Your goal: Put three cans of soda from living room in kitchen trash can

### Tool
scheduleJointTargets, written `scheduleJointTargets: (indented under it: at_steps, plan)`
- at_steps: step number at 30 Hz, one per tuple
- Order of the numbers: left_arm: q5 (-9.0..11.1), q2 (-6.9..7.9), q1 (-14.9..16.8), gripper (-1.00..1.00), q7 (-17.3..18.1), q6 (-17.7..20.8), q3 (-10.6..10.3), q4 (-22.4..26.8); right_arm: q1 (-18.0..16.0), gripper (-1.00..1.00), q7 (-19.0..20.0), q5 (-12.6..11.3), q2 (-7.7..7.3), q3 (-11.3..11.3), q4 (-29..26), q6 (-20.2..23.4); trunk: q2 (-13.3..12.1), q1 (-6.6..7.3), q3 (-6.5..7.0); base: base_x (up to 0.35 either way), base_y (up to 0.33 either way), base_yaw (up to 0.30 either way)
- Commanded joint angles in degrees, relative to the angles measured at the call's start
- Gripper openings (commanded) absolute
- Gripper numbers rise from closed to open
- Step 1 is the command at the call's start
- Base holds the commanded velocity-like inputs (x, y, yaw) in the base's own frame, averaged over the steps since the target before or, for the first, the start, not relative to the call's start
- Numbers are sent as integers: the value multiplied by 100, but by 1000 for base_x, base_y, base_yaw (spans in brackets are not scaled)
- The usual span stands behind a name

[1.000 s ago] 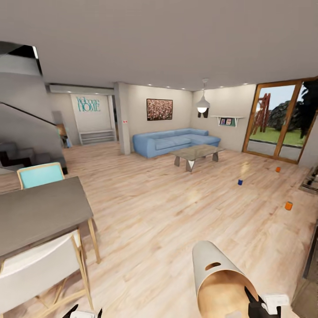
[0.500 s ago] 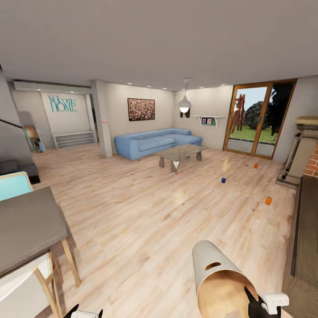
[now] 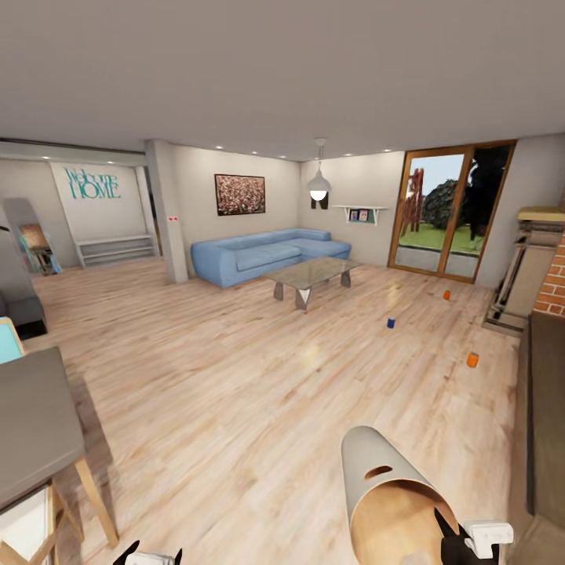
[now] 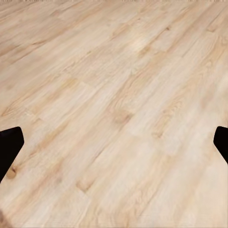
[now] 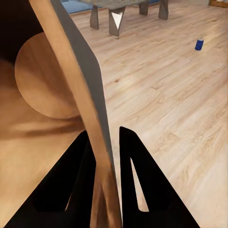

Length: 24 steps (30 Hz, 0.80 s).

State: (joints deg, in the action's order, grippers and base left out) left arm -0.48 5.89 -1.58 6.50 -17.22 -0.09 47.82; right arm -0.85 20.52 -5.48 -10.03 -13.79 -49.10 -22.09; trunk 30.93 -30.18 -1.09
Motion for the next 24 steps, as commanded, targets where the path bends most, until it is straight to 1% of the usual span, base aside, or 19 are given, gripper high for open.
scheduleJointTargets:
  at_steps: [1,10,16,17,18,19,21,22,24]
  plan:
    - [1,0,0,100,0,0,2,0,-3,-100,35,-49,1,-5,-12,-2,1,0,1,324,0,-5]
    - [4,0,0,100,0,0,9,0,-3,-100,3,-48,2,18,-12,36,1,0,6,324,0,-21]
    - [10,3,-2,100,0,0,11,4,-10,-100,-3,-61,1,6,-16,61,1,0,12,324,0,-167]
    - [10,4,-1,100,0,0,12,5,-10,-100,-4,-78,1,4,-17,62,1,0,12,324,0,-210]
    - [11,6,-1,100,0,0,14,4,-12,-100,-4,-143,1,5,-18,76,1,0,13,324,0,-220]
    - [12,7,0,100,0,0,16,4,-15,-100,-2,-236,1,6,-19,126,1,0,13,324,0,-227]
    - [12,8,0,100,0,0,16,2,-17,-100,0,-319,1,7,-19,209,1,0,13,324,0,-230]
    - [17,8,0,100,0,0,17,1,-18,-100,4,-393,0,5,-20,324,1,0,13,324,0,-169]
    - [18,8,0,100,0,0,17,4,-19,-100,16,-421,0,3,-20,346,1,0,13,324,0,-122]
